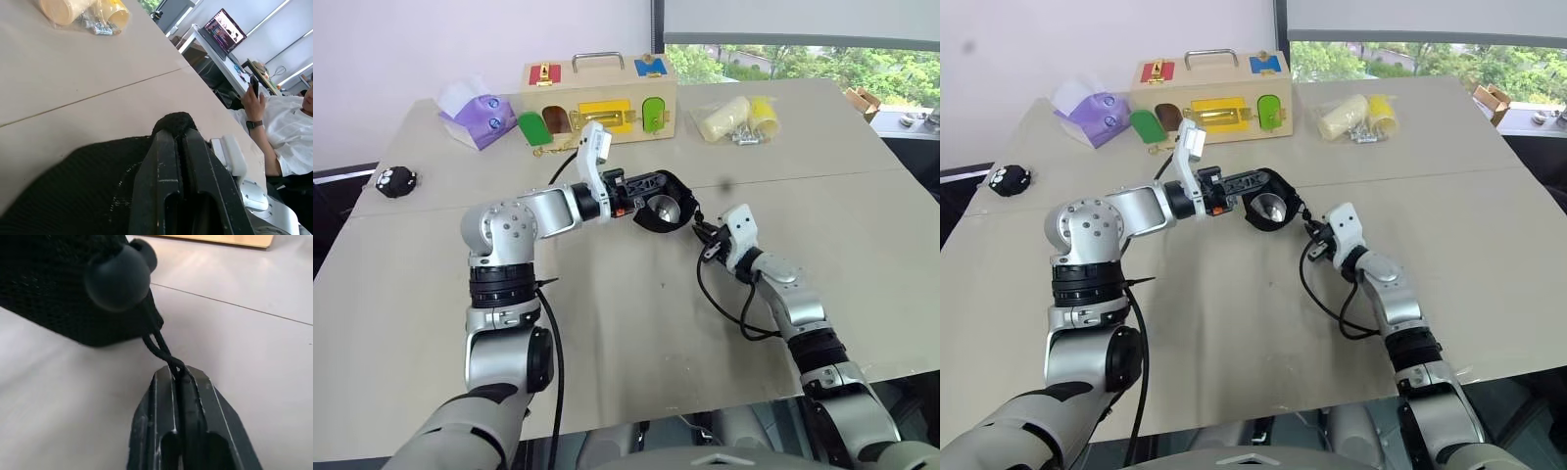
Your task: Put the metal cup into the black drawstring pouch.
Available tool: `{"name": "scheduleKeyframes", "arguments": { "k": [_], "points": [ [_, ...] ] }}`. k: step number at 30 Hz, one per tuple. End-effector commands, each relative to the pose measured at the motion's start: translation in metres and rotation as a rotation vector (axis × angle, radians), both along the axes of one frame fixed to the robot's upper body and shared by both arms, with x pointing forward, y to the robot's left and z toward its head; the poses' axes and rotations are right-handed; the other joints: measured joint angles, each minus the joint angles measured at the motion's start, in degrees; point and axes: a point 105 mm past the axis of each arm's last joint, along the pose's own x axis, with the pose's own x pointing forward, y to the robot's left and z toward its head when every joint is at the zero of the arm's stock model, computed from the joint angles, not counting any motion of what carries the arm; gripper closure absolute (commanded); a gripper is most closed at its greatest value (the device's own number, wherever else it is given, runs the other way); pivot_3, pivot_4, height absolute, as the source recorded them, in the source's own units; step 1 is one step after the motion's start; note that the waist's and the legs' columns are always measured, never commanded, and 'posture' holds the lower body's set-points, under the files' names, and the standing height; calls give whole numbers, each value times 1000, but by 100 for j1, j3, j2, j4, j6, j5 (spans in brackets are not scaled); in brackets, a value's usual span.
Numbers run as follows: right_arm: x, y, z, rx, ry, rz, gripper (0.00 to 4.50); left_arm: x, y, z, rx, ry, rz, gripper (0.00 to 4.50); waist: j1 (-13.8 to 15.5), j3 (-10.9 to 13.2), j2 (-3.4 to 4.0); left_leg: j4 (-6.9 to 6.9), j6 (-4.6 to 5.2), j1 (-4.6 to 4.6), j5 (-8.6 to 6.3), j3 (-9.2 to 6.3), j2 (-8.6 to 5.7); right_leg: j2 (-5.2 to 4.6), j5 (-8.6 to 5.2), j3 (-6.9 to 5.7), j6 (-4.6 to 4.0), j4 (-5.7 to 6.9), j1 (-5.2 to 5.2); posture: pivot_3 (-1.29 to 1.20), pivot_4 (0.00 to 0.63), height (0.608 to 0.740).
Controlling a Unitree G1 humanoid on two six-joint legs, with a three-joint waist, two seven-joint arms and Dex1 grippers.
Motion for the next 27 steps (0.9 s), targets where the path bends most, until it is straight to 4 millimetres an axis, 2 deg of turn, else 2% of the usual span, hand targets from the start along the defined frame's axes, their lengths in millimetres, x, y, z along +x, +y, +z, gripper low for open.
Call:
{"name": "scheduleKeyframes", "arguments": {
  "k": [1,2,4,6,9,11,13,14,17,20,23,27],
  "points": [
    [11,-21,36,-27,-149,-106,4460,-1,4,12,-26,-59,13,4500,1,0,0,0,0,0,0,0,0,0,0,0,0,0,0,0,150,740],
    [16,-28,49,-36,-211,-145,4460,0,4,11,-22,-56,18,4500,1,0,0,0,0,0,0,0,0,0,0,0,0,0,0,0,150,740],
    [25,-43,90,-22,-369,-249,4460,1,5,7,-3,-42,33,4500,1,3,5,0,0,0,0,1,0,0,0,1,0,0,-1,0,150,740],
    [25,-44,135,57,-513,-253,4460,2,6,2,17,-27,46,4500,-12,5,6,0,0,0,0,4,-1,0,0,4,0,1,-3,0,150,740],
    [16,-29,198,131,-679,-177,4460,2,5,-1,49,-52,46,4500,-30,6,6,-2,-1,1,1,5,2,5,0,5,0,5,-6,0,150,740],
    [3,-10,235,160,-763,-86,4460,3,3,3,78,-151,47,4500,-25,5,5,-14,-4,1,2,2,5,8,0,4,-1,1,-9,0,150,740],
    [-9,9,257,165,-811,8,4460,0,0,11,53,-234,28,4500,-23,5,6,-25,-5,1,3,3,6,7,0,6,-1,-7,-13,0,150,740],
    [-14,15,262,161,-821,40,4460,-2,-1,15,30,-261,19,4500,-17,5,6,-33,-5,0,3,6,5,5,0,9,-1,-12,-15,0,150,740],
    [-27,39,265,114,-838,157,4500,-9,-4,26,-37,-322,-37,3834,9,5,5,-37,-5,-7,3,2,4,3,0,4,-1,-33,-14,0,150,740],
    [-35,56,258,39,-836,239,4500,-14,-8,34,-5,-438,-51,2593,5,5,6,-37,-3,-12,3,3,-2,-3,0,5,0,-39,-13,0,150,740],
    [-34,63,245,-37,-815,274,4500,-29,-15,50,-54,-551,-116,2593,5,5,6,-37,-3,-12,3,3,-2,-3,0,5,-1,-36,-15,0,150,740],
    [-28,60,238,-74,-793,260,4500,-35,-10,62,-90,-615,-129,2593,1,5,6,-36,-3,-11,3,0,0,-2,0,2,-1,-30,-15,0,150,740]
  ]
}}
